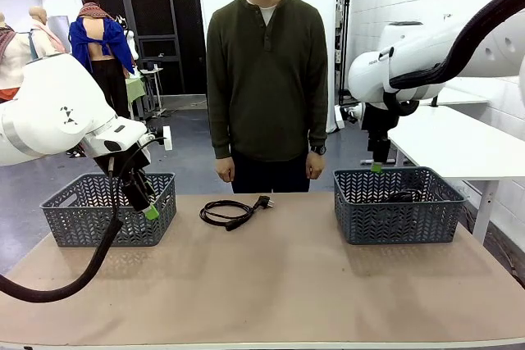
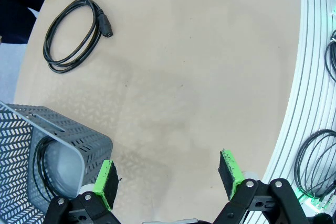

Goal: Organize the cables according to human instructions.
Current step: Pick up a bundle of cables and place it in the basket indicated by the human.

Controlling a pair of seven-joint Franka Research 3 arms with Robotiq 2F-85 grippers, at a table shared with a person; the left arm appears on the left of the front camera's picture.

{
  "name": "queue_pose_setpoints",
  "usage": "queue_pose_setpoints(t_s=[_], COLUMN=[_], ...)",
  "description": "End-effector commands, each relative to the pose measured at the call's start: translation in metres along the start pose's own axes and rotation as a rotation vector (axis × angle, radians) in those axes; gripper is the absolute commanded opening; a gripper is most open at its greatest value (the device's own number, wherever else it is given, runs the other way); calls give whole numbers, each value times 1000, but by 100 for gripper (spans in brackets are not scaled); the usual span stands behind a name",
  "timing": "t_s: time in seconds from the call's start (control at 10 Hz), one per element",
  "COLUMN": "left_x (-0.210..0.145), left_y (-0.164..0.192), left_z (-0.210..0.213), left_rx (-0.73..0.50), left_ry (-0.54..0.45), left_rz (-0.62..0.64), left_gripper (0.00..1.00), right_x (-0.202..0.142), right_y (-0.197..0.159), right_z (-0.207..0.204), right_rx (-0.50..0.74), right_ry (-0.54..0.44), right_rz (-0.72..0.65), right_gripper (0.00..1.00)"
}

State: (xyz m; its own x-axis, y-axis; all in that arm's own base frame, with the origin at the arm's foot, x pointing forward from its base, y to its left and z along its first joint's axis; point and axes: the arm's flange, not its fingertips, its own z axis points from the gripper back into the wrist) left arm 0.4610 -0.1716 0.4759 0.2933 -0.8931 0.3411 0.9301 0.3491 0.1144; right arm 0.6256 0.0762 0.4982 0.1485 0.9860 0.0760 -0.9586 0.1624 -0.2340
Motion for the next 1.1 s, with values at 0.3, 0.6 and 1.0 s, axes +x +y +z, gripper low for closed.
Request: queue_pose_setpoints(t_s=[0.3, 0.6, 1.0], left_x=[0, 0, 0], left_y=[0, 0, 0], left_z=[1, 1, 1], left_rx=[3, 3, 3], left_ry=[2, 2, 2], left_rz=[2, 2, 2], left_gripper=[100, 100, 100], right_x=[37, 46, 55], right_y=[73, 132, 172], right_z=[31, 33, 14], right_rx=[-36, -30, 35], right_ry=[-74, -285, -365], right_rz=[-184, -226, -197], right_gripper=[100, 100, 100])
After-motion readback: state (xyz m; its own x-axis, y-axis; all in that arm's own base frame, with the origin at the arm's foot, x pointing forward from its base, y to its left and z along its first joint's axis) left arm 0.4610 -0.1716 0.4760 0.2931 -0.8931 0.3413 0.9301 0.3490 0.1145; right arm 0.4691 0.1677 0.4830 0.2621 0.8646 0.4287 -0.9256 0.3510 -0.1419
